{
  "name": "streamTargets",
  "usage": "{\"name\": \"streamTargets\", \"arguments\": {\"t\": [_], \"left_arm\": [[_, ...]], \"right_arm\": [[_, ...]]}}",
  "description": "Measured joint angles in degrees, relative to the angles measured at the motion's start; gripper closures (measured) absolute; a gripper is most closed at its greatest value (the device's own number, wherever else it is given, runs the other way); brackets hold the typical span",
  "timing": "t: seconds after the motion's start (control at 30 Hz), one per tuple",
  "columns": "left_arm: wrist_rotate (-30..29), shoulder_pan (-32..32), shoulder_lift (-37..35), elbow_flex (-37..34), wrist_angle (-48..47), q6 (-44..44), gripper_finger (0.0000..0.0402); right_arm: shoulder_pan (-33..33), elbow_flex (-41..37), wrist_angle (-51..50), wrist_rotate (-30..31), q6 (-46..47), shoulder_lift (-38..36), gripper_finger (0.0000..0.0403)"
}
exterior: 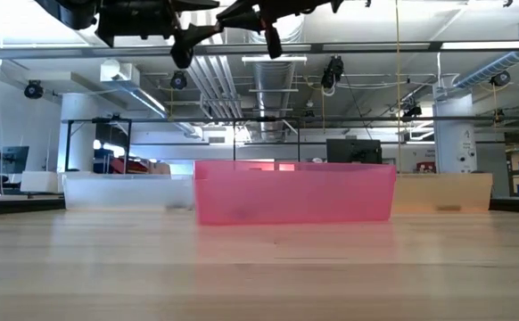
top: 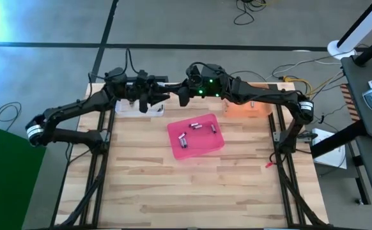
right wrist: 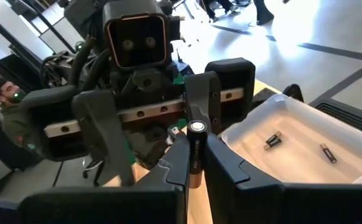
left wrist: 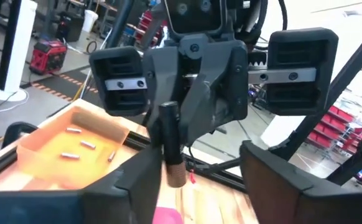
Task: Sort batteries
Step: Put the black battery into the transparent bin
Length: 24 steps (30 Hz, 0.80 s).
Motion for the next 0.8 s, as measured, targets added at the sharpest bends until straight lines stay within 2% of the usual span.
{"name": "streamTargets", "arguments": {"t": [0.3,0.4,0.8], "left_arm": [[0.49,0.35,0.7,0.0,-1.3,-0.83,0.0317],[1.19,0.28,0.7,0.0,-0.93,-0.83,0.0341],[1.25,0.3,0.68,-0.04,-1.45,2.16,0.0326]], "right_arm": [[0.57,0.0,-0.67,-1.08,1.84,-0.39,0.0381],[0.75,0.0,-0.66,-1.08,1.84,-0.38,0.0381],[1.15,-0.01,-1.56,0.43,1.51,-0.42,0.0381]]}}
